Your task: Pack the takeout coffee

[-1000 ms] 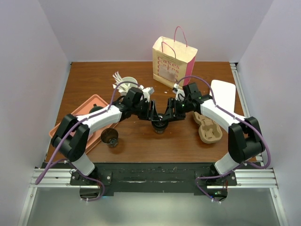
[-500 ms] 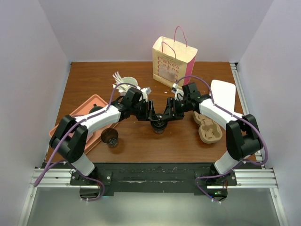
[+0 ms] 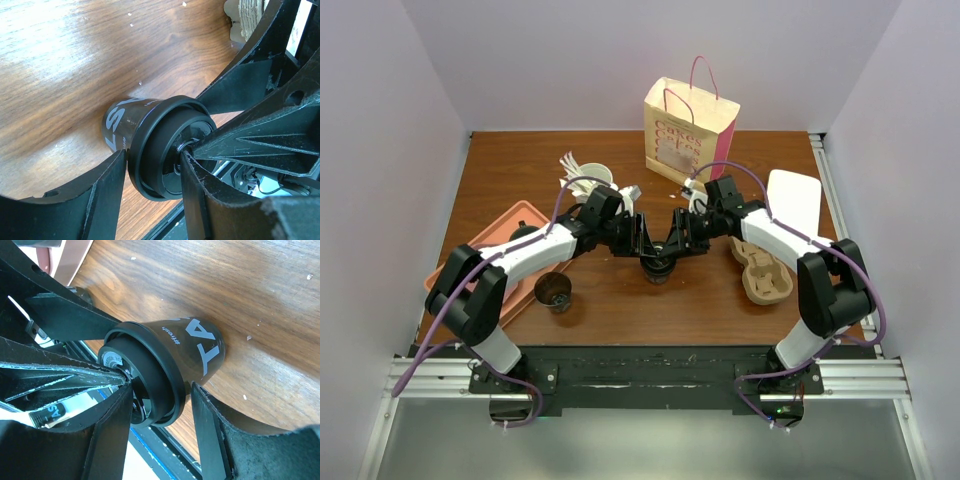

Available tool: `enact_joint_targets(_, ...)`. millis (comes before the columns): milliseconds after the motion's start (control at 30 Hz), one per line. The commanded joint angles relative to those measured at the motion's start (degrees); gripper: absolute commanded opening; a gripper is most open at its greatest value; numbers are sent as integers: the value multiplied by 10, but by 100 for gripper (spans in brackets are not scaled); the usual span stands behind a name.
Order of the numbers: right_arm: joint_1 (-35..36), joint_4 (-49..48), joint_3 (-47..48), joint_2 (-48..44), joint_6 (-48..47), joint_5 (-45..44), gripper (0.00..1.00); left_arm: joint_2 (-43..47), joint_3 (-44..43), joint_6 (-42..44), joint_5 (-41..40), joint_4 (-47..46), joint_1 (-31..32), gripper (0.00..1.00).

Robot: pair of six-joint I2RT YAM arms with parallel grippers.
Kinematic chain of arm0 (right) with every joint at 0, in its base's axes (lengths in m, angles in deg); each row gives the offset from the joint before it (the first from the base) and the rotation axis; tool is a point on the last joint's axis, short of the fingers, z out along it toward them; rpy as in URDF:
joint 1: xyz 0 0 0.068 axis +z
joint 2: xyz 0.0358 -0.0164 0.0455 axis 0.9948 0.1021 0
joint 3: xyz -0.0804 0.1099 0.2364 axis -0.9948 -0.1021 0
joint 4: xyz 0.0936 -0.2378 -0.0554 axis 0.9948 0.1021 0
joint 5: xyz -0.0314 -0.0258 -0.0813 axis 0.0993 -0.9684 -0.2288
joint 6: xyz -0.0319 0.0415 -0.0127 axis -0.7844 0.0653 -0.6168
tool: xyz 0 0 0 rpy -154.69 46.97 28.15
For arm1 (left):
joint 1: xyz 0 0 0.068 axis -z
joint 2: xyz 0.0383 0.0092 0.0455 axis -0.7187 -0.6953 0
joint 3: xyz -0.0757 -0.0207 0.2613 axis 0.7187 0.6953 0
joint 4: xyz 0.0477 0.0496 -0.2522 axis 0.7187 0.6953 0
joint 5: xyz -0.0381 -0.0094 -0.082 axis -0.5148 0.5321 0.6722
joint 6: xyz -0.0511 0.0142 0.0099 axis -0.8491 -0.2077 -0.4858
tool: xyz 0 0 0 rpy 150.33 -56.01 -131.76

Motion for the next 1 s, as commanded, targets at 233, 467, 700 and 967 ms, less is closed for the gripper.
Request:
enact_joint_targets(233, 21, -2, 20, 17, -13, -22, 43, 4, 6, 2, -10, 41, 1, 50)
enact_joint_targets(467, 20, 34, 23, 17, -45, -37, 36, -9, -78, 67, -21, 94, 0, 57)
enact_joint_targets(700, 20, 41, 27, 17, -50, -41, 36, -8, -128, 92, -3, 114, -17, 57)
enact_joint_targets(967, 21, 56, 34, 19, -64, -46, 36, 5, -107, 136, -5, 147, -51, 44)
